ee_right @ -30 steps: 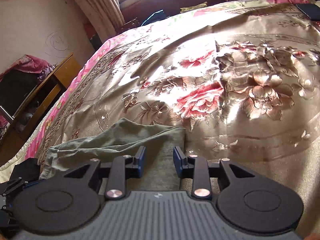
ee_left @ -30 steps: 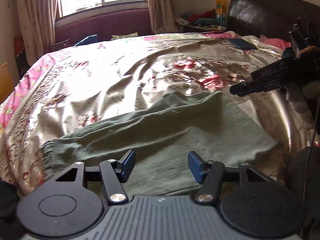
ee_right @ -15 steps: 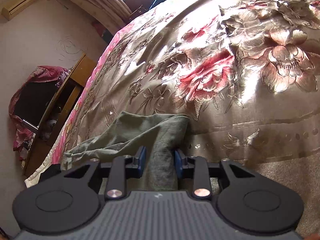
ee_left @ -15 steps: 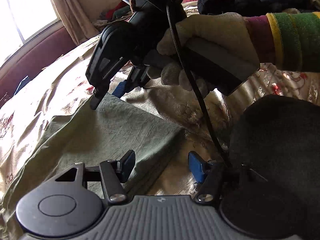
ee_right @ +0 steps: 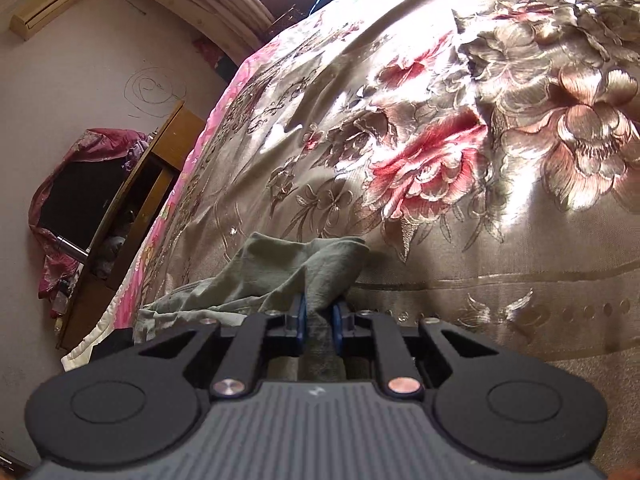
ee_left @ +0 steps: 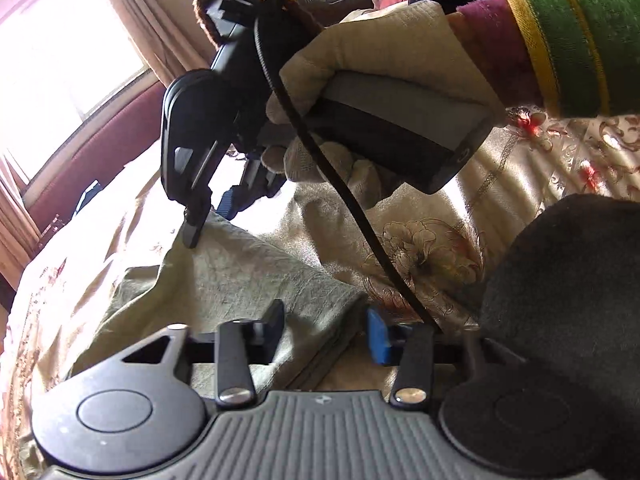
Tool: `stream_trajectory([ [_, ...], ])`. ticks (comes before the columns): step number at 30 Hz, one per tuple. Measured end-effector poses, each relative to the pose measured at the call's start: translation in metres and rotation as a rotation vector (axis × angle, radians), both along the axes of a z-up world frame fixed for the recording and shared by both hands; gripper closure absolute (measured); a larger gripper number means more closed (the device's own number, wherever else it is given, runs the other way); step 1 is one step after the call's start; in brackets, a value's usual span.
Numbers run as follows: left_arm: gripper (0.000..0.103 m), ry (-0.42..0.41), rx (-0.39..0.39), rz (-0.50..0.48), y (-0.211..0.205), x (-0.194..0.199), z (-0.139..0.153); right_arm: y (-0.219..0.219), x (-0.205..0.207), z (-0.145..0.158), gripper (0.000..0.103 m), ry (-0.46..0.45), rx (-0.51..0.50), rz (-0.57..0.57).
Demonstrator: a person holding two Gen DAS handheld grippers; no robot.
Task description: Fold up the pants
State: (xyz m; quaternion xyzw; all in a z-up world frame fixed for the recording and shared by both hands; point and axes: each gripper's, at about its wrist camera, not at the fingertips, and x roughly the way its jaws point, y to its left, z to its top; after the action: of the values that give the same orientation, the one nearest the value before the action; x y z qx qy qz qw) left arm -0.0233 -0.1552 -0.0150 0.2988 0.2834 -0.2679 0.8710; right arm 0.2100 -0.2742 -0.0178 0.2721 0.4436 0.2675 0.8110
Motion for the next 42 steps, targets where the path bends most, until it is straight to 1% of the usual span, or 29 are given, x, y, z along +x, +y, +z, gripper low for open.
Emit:
stream_trajectory([
  [1, 0.074, 0.021, -0.015, 0.015, 0.002, 0.006, 0.001, -0.003, 0.0, 0.0, 0.093, 0.002, 0.008, -0.009],
  [3, 0.076, 0.045, -0.057, 0.035, 0.008, 0.013, 0.005, -0.006, 0.001, -0.002, 0.093, 0.008, 0.029, -0.015],
  [4, 0.077, 0.061, -0.084, 0.047, 0.011, 0.015, 0.008, -0.006, 0.003, -0.004, 0.089, 0.021, 0.04, -0.02],
  [6, 0.079, 0.09, -0.135, 0.068, 0.015, 0.02, 0.013, -0.004, 0.008, -0.01, 0.088, 0.053, 0.057, -0.007],
  [7, 0.079, 0.098, -0.151, 0.073, 0.016, 0.021, 0.015, -0.002, 0.01, -0.013, 0.086, 0.063, 0.065, -0.015],
  [9, 0.08, 0.11, -0.174, 0.077, 0.018, 0.023, 0.016, -0.002, 0.009, -0.014, 0.086, 0.059, 0.057, -0.045],
  [11, 0.08, 0.12, -0.207, 0.084, 0.023, 0.025, 0.018, -0.005, 0.007, -0.01, 0.095, 0.056, 0.068, -0.067],
  [15, 0.08, 0.182, -0.358, 0.109, 0.042, 0.031, 0.033, -0.016, -0.004, 0.007, 0.096, 0.041, 0.06, -0.11],
  [18, 0.08, 0.194, -0.473, 0.124, 0.061, 0.031, 0.048, -0.014, -0.007, 0.026, 0.097, 0.026, 0.013, -0.13],
  [21, 0.08, 0.193, -0.585, 0.155, 0.089, 0.029, 0.061, -0.001, -0.004, 0.047, 0.097, 0.011, -0.013, -0.127],
  [24, 0.08, 0.164, -0.681, 0.198, 0.127, 0.026, 0.073, 0.027, 0.002, 0.072, 0.097, -0.022, -0.064, -0.099],
  [28, 0.081, 0.123, -0.791, 0.299, 0.183, 0.019, 0.081, 0.076, 0.009, 0.099, 0.097, -0.06, -0.099, -0.035],
  [31, 0.082, 0.095, -0.862, 0.404, 0.229, 0.011, 0.081, 0.125, 0.012, 0.113, 0.097, -0.095, -0.103, 0.04],
  [33, 0.082, 0.078, -0.891, 0.459, 0.254, 0.007, 0.08, 0.167, 0.015, 0.121, 0.097, -0.114, -0.125, 0.105],
  [37, 0.083, 0.038, -0.924, 0.583, 0.306, -0.006, 0.07, 0.234, 0.022, 0.117, 0.097, -0.118, -0.17, 0.2],
  [40, 0.083, 0.054, -0.959, 0.652, 0.335, -0.013, 0.057, 0.286, 0.022, 0.103, 0.097, -0.113, -0.229, 0.282],
  [42, 0.083, 0.058, -0.951, 0.683, 0.345, -0.017, 0.048, 0.312, 0.018, 0.094, 0.097, -0.108, -0.26, 0.326],
])
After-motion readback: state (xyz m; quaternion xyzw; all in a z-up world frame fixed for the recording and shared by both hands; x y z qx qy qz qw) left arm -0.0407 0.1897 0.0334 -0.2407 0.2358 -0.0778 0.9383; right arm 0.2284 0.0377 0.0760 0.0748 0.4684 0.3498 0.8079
